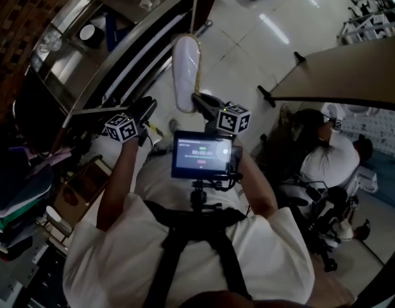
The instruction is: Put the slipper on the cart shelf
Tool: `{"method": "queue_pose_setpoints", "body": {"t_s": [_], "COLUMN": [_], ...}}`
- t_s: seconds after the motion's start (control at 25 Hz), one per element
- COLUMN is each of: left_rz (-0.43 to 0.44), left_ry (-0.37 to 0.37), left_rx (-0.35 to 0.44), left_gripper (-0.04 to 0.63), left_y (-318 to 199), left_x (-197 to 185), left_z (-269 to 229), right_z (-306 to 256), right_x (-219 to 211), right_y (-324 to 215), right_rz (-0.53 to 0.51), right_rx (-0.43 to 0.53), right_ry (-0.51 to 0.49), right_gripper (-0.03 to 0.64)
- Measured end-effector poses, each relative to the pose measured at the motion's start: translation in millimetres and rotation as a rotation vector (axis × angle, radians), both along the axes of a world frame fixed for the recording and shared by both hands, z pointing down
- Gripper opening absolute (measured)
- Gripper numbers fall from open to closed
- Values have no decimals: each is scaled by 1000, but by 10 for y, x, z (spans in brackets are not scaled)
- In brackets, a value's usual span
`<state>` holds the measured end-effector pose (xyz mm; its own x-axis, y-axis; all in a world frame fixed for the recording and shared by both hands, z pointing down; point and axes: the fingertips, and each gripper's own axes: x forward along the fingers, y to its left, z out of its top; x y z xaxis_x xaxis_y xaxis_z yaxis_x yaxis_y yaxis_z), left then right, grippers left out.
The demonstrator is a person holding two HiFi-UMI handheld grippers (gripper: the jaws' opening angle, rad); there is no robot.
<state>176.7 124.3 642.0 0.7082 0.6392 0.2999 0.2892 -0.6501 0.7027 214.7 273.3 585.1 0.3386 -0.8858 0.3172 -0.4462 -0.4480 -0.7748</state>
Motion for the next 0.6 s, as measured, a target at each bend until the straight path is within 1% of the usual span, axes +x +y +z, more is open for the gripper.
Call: {"method": "queue_pose_setpoints", "body": {"t_s": [0.16,0.28,0.32,0.4,0.48,0.6], "left_rz": [-31,-19,-12,-13,-46,-156], "left_ry": [-2,0,-2,-4,-2,-11], "left_rx": [-15,-46,-45,-17,18,24], "left_gripper": [123,123,123,123,123,123], "left_y": [8,31,24,-41,-171,-387], "left_x": [7,28,11,-59,-97,-112], "left_z": [-17,-87,-98,-97,-98,-101], "right_z": [53,13,3,13,58,169], "right_x": [86,229,250,254,278,340], "right_y": [-27,-98,-150,-291,-448,-643], "right_rz": [-37,-42,-48,-84,-136,-214], "right_rx": [-8,23,38,57,61,59], "right_ry": [-6,-16,-22,-30,-42,-79], "right_gripper": [66,66,66,66,66,66]}}
